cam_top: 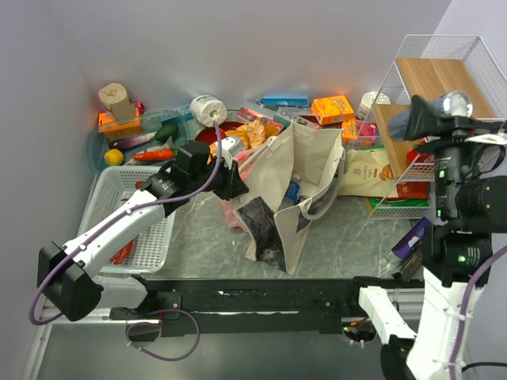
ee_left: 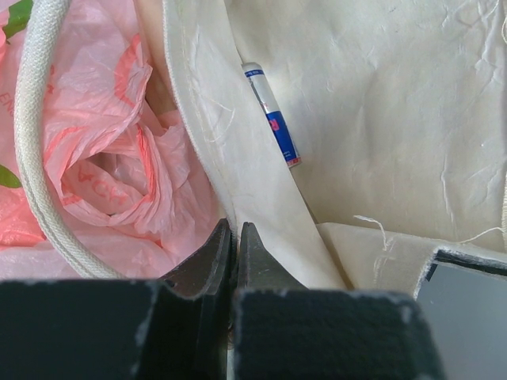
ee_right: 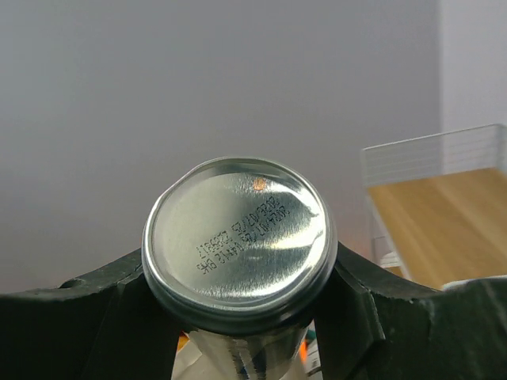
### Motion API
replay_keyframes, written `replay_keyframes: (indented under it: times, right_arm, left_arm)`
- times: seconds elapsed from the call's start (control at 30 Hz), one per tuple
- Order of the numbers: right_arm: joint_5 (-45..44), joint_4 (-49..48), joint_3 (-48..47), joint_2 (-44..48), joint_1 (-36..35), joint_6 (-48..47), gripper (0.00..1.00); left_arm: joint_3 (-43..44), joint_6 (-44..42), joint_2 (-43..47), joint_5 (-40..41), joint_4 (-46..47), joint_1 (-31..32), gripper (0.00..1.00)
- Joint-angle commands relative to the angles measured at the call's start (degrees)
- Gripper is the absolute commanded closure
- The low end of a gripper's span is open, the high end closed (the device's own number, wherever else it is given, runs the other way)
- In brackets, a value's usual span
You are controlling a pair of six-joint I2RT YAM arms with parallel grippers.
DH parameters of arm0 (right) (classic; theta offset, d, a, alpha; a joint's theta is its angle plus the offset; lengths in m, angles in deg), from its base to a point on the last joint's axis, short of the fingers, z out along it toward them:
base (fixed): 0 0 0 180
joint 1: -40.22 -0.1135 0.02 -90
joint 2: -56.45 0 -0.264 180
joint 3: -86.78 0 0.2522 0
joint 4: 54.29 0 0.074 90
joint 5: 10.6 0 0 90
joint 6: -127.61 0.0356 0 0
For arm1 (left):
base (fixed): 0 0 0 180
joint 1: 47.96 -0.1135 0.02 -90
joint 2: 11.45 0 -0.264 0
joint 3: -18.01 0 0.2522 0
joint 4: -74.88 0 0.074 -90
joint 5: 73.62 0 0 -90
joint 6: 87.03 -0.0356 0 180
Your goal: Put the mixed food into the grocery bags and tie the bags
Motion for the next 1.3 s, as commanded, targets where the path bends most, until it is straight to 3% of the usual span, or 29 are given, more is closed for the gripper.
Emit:
replay_keyframes:
  times: [0.0, 0.07, 0.23, 0.43, 0.67, 0.93, 1.03, 1.07, 1.1, 1.13, 1.2, 1.27]
  right_arm:
    - [-0.6, -1.7, 2.6, -2.3, -6.8, -0.5, 0.65]
    - [0.9, 0.7, 4.0, -2.6, -7.5, -0.1, 0.66]
    - [-2.1, 1.2, 12.8, -4.7, -20.1, -0.1, 0.65]
    - [-4.1, 1.7, 14.5, -11.9, -32.1, -0.4, 0.65]
    - [-1.9, 15.5, 11.9, -26.0, -39.5, 0.8, 0.64]
    - [-1.3, 16.8, 27.6, -21.8, -43.3, 6.6, 0.62]
    - [-0.9, 18.0, 29.0, -23.0, -43.9, 7.2, 0.48]
    - [-0.6, 18.5, 28.6, -24.0, -44.0, 6.8, 0.28]
    - [-0.5, 19.5, 27.2, -24.3, -44.1, 6.5, 0.21]
    - [1.0, 19.7, 26.3, -24.5, -44.5, 6.1, 0.18]
    - [2.8, 20.3, 23.6, -24.1, -44.5, 4.7, 0.03]
    - [3.6, 21.9, 21.1, -23.5, -44.6, 3.7, 0.01]
  left_arm:
    - [-0.3, -0.1, 0.7, -2.5, 2.4, 0.4, 0.99]
    - [-0.4, 0.0, 0.5, -2.6, 2.5, 0.4, 0.99]
    - [-0.6, 0.1, 0.6, -2.2, 2.7, 0.5, 0.99]
    - [-0.9, -0.6, 0.6, -2.7, 3.3, 1.7, 0.99]
    - [-0.9, -1.3, 1.5, -0.5, 3.1, 2.0, 0.99]
    - [-1.0, -0.7, 2.4, 1.9, 3.0, 2.1, 0.99]
    - [-1.2, -0.5, 2.2, 0.9, 3.3, 2.1, 0.99]
    - [-1.2, -0.4, 2.1, 0.7, 3.4, 2.0, 0.99]
    - [-1.2, -0.4, 2.0, 0.7, 3.4, 2.0, 0.99]
    - [-1.2, -0.4, 1.9, 0.7, 3.3, 2.1, 0.99]
    - [-1.1, -0.5, 1.8, 1.1, 3.1, 2.1, 0.99]
    - [-1.1, -0.6, 1.8, 1.5, 3.1, 2.1, 0.99]
